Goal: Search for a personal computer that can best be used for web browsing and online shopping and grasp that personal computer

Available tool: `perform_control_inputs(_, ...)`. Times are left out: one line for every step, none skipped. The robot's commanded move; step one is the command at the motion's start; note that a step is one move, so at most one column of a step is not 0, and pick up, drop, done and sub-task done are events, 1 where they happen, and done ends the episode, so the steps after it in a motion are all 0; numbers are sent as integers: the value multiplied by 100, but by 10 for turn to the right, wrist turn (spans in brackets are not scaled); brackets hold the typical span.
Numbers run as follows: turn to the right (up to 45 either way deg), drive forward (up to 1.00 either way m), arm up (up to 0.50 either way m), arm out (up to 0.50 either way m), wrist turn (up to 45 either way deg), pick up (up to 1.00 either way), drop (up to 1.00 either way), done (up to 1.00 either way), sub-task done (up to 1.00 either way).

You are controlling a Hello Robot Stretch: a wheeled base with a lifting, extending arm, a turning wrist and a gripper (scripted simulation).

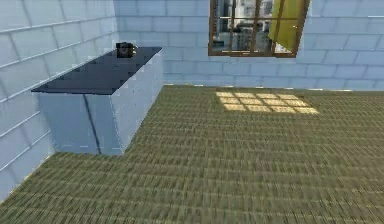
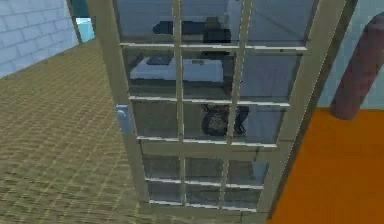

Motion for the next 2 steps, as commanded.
perform_control_inputs(0, 45, 0, 0, 0, 0, 0, 0, 0)
perform_control_inputs(450, 0, 0, 0, 0, 0, 0, 0, 0)
